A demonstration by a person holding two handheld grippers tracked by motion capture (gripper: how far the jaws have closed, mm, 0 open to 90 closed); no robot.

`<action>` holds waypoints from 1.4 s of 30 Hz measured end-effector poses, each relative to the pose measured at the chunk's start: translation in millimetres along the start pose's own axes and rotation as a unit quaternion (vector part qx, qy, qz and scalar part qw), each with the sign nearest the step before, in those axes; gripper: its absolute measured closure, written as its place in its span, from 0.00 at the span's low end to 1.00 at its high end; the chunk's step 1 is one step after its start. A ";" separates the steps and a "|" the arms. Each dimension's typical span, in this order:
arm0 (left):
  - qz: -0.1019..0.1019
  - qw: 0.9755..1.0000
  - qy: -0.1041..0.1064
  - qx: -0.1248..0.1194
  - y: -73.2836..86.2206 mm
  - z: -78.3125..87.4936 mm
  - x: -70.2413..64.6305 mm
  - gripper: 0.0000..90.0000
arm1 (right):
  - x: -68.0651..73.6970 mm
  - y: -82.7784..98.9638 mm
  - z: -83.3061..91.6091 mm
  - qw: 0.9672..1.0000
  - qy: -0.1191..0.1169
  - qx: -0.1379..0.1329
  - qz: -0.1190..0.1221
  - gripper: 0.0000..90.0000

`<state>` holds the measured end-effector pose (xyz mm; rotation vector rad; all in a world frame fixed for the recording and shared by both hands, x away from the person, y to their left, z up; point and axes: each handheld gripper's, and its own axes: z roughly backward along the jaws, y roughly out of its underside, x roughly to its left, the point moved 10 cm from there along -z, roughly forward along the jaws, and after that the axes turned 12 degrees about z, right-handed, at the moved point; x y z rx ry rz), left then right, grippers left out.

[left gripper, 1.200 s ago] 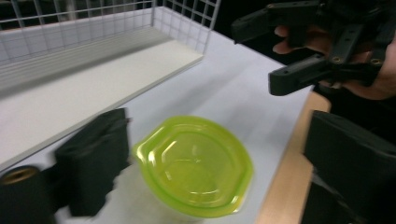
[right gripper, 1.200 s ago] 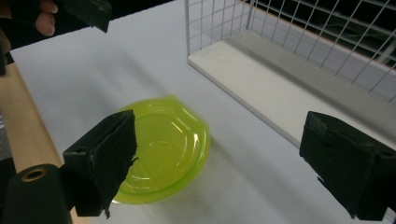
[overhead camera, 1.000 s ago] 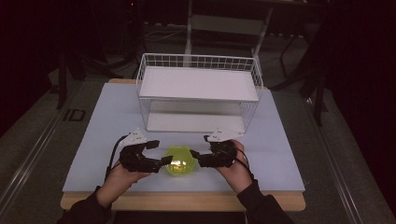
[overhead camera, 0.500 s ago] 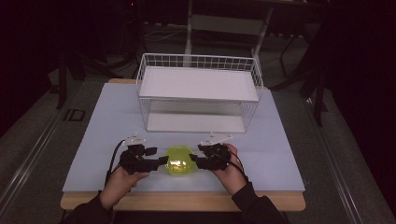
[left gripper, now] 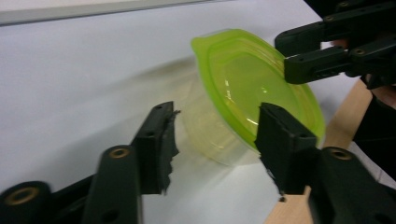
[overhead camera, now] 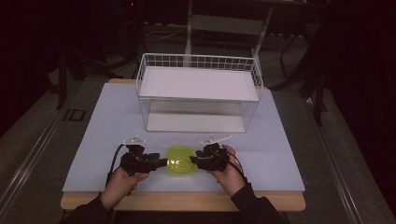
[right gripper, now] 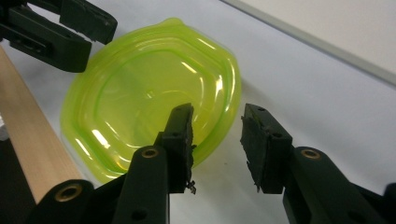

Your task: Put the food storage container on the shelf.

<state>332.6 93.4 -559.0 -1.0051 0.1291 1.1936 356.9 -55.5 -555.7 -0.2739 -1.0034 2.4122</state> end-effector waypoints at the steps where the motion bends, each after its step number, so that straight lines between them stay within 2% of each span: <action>1: 0.003 1.000 0.002 0.001 0.5 -0.3 -0.7 0.60 | 1.3 -0.1 -0.3 1.000 -0.004 0.000 -0.008 0.73; 3: -0.001 1.000 0.016 0.017 4.5 -2.6 -5.5 0.67 | 3.0 -0.9 -0.4 1.000 -0.009 -0.001 -0.019 0.75; 5: -0.009 0.999 0.013 0.032 9.6 -6.4 -9.9 0.69 | 5.8 -2.0 0.1 0.999 -0.014 -0.002 -0.033 0.79; 7: -0.018 1.000 0.003 0.024 9.2 -5.9 -10.9 0.70 | 7.3 -3.0 0.9 0.999 -0.008 -0.002 -0.033 0.82; 10: -0.008 1.000 0.014 0.016 5.2 -0.6 -12.3 0.81 | 10.2 -4.7 3.1 0.999 -0.013 -0.009 -0.043 0.88; 12: -0.017 1.000 0.006 0.016 5.5 0.5 -13.4 0.82 | 12.1 -6.0 3.7 0.999 -0.009 -0.011 -0.044 0.89; 16: -0.003 1.000 -0.005 0.015 4.1 2.8 -12.4 0.87 | 15.1 -8.4 5.0 0.998 -0.015 -0.011 -0.056 0.91; 19: 0.011 1.000 -0.011 0.015 4.1 3.8 -10.8 0.89 | 19.3 -10.8 6.4 0.998 -0.008 -0.011 -0.054 0.91; 22: 0.021 1.000 -0.015 0.016 3.7 5.0 -9.4 0.91 | 22.5 -13.1 8.3 0.997 -0.014 -0.016 -0.067 0.92; 25: 0.024 0.999 -0.024 0.007 0.7 7.6 -8.0 0.94 | 25.2 -16.9 11.5 0.998 -0.011 -0.021 -0.059 0.93; 30: 0.025 0.999 -0.023 0.003 -5.1 12.6 -11.6 0.94 | 26.4 -23.6 15.8 0.999 -0.001 -0.025 -0.044 0.93; 35: 0.022 1.000 -0.017 -0.009 -16.3 20.2 -20.8 0.94 | 23.6 -32.9 25.4 0.998 -0.002 -0.039 -0.048 0.93; 42: 0.013 1.000 -0.011 -0.013 -35.3 30.6 -35.3 0.94 | 18.4 -47.8 43.3 0.997 0.005 -0.058 -0.047 0.93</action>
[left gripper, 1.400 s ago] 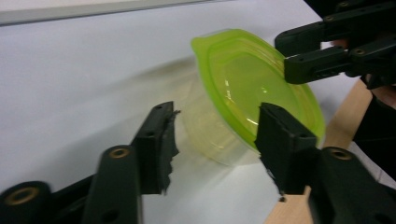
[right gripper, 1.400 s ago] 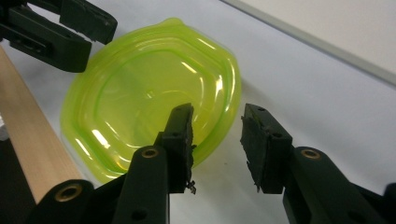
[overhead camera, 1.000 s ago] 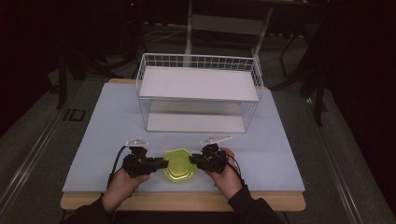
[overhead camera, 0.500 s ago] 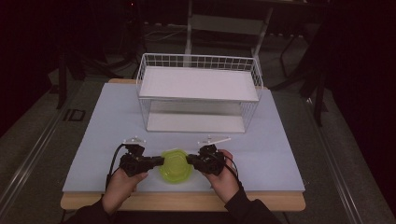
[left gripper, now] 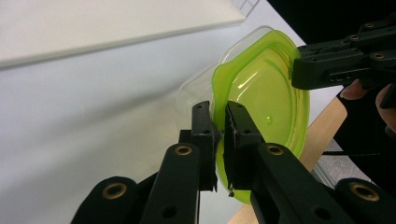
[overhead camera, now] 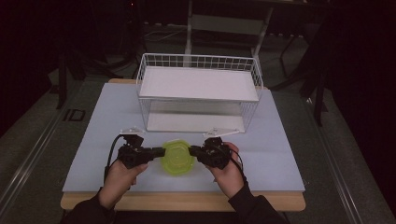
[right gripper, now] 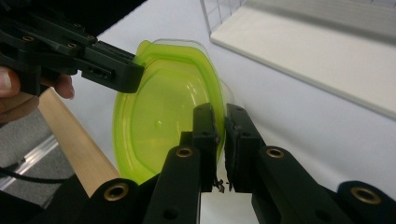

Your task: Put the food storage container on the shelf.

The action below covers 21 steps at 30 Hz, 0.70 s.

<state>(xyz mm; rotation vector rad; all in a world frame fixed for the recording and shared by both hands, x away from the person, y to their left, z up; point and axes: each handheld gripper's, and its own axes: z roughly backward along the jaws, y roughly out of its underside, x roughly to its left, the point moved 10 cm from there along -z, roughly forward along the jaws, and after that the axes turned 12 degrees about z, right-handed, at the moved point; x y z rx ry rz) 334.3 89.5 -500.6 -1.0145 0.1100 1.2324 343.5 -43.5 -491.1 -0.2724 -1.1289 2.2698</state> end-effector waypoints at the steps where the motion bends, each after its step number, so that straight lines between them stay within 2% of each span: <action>1: -0.002 1.000 -0.001 0.000 -3.2 1.5 -2.1 0.94 | -0.7 -3.0 2.2 1.000 0.003 -0.004 0.002 0.93; 21: -0.038 0.999 0.001 -0.028 -71.1 23.8 -47.5 0.94 | -23.9 -62.4 49.5 0.998 0.033 -0.053 0.000 0.93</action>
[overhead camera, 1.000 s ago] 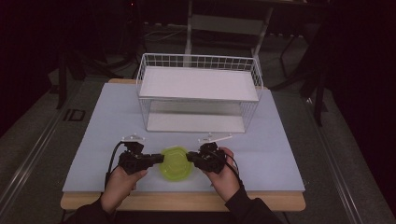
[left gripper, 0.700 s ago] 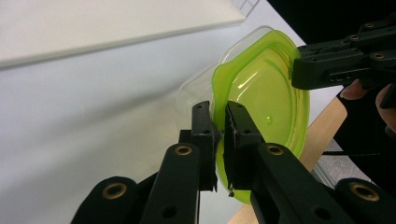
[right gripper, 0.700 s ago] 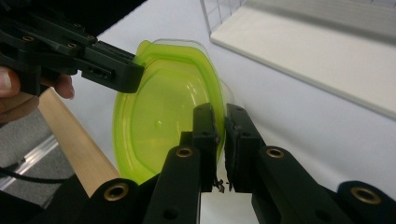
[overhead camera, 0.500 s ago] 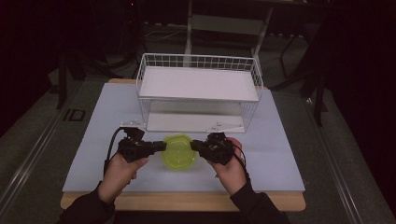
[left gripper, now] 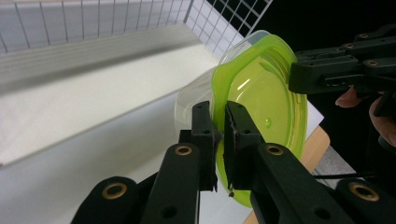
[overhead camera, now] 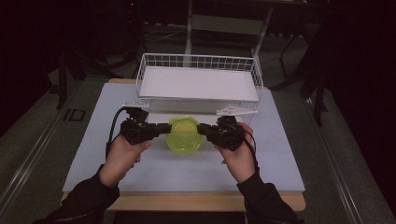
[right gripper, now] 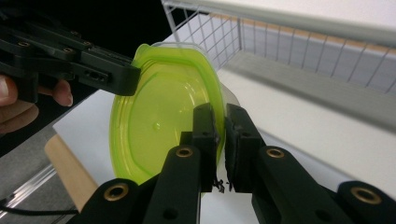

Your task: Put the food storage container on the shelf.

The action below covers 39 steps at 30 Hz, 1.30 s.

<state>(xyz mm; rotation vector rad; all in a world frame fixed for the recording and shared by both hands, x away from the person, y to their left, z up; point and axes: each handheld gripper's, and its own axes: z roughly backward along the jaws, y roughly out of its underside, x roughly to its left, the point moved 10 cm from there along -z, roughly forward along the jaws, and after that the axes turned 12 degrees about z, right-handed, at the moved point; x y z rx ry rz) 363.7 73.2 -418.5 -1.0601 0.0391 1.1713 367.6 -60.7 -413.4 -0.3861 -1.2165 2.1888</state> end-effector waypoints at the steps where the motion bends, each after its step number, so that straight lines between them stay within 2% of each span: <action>1: 0.000 1.000 0.001 -0.002 -3.4 0.1 -2.0 0.94 | -1.6 -2.7 1.7 1.000 0.001 0.000 -0.001 0.93; 8: -0.007 1.000 0.002 -0.010 -27.6 2.0 -15.0 0.94 | -13.9 -23.0 14.1 1.000 0.012 -0.012 -0.002 0.93; 18: -0.001 1.000 0.009 -0.016 -63.5 2.2 -27.5 0.94 | -34.7 -49.3 25.0 0.999 0.016 -0.024 -0.029 0.93; 27: 0.007 1.000 0.007 -0.029 -90.0 -4.6 -26.6 0.94 | -52.9 -68.9 23.8 0.998 0.037 -0.024 -0.038 0.93; 39: 0.023 0.999 0.013 -0.036 -119.3 -12.1 -23.4 0.94 | -74.4 -90.5 19.8 0.997 0.050 -0.028 -0.056 0.93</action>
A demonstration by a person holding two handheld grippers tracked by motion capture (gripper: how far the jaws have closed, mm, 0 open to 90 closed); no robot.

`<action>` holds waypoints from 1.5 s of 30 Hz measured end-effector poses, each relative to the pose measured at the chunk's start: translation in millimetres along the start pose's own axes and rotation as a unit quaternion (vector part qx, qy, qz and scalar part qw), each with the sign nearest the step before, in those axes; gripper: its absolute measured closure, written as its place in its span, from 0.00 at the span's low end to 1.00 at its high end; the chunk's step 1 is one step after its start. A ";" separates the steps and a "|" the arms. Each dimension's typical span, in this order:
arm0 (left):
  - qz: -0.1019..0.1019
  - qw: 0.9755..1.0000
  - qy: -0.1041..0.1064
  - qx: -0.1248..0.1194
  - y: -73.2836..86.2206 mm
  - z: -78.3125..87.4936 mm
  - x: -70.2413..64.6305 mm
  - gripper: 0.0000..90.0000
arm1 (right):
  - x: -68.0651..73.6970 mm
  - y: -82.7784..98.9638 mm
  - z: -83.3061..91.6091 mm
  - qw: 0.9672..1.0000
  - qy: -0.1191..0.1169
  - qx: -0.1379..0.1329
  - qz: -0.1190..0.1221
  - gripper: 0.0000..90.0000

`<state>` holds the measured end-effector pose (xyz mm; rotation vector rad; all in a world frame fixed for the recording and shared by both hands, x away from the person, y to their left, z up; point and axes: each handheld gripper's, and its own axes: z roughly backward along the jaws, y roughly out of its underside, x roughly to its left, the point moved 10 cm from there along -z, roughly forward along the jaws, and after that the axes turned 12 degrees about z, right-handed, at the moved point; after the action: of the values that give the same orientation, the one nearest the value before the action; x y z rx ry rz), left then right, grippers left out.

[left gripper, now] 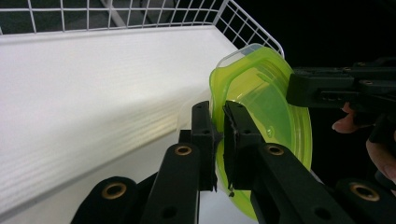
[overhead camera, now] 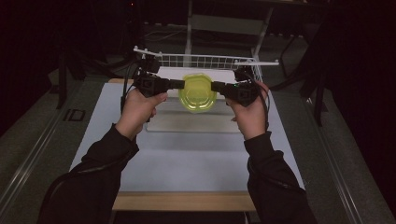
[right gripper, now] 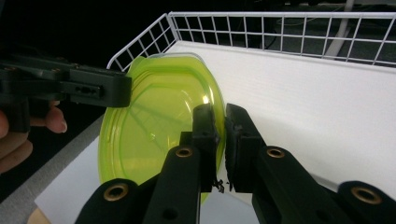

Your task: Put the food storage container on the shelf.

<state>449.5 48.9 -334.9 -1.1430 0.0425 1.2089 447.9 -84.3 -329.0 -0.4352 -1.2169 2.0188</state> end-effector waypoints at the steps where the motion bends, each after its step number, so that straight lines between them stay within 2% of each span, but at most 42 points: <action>1: 0.001 1.000 0.000 0.001 -2.0 -0.9 0.5 0.94 | -1.4 -1.6 -0.8 1.000 0.001 -0.001 -0.002 0.93; 6: 0.000 1.000 -0.004 0.001 -14.5 -5.4 2.1 0.94 | -9.3 -9.0 -5.3 1.000 0.001 -0.003 -0.015 0.93; 11: 0.009 1.000 -0.002 -0.002 -27.4 -12.5 3.8 0.94 | -17.5 -15.3 -8.7 1.000 0.002 -0.010 -0.029 0.93; 12: 0.011 1.000 -0.001 -0.004 -30.7 -15.1 4.9 0.94 | -23.7 -17.6 -12.3 0.999 0.001 -0.011 -0.044 0.93; 16: 0.019 1.000 0.001 -0.004 -36.5 -22.5 9.0 0.94 | -30.4 -20.3 -16.4 0.999 0.007 -0.012 -0.052 0.93; 24: 0.029 1.000 -0.009 -0.003 -48.3 -40.3 16.8 0.94 | -47.2 -22.8 -28.3 0.997 0.017 0.001 -0.079 0.93; 30: 0.033 0.999 -0.021 -0.004 -53.5 -52.5 24.5 0.94 | -58.3 -21.5 -38.1 0.994 0.020 0.006 -0.106 0.93; 31: 0.033 0.999 -0.023 -0.002 -53.7 -54.1 26.6 0.94 | -60.1 -20.2 -41.0 0.993 0.018 0.007 -0.116 0.93; 34: 0.038 0.999 -0.025 0.000 -55.1 -60.2 32.5 0.93 | -63.3 -17.1 -47.4 0.992 0.021 0.009 -0.124 0.93; 40: 0.053 0.998 -0.016 -0.004 -55.1 -71.8 41.5 0.93 | -71.3 -11.7 -56.4 0.990 0.036 0.020 -0.137 0.93; 44: 0.046 0.999 -0.021 -0.007 -58.0 -73.5 43.2 0.93 | -73.2 -11.7 -61.1 0.988 0.041 0.017 -0.148 0.92; 45: 0.050 0.999 -0.016 -0.008 -59.1 -74.9 44.8 0.93 | -73.3 -11.6 -61.6 0.988 0.044 0.019 -0.149 0.92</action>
<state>551.2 33.2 -357.5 -1.1464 0.0653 1.3178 539.9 -96.3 -355.2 -0.3001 -1.1171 1.7468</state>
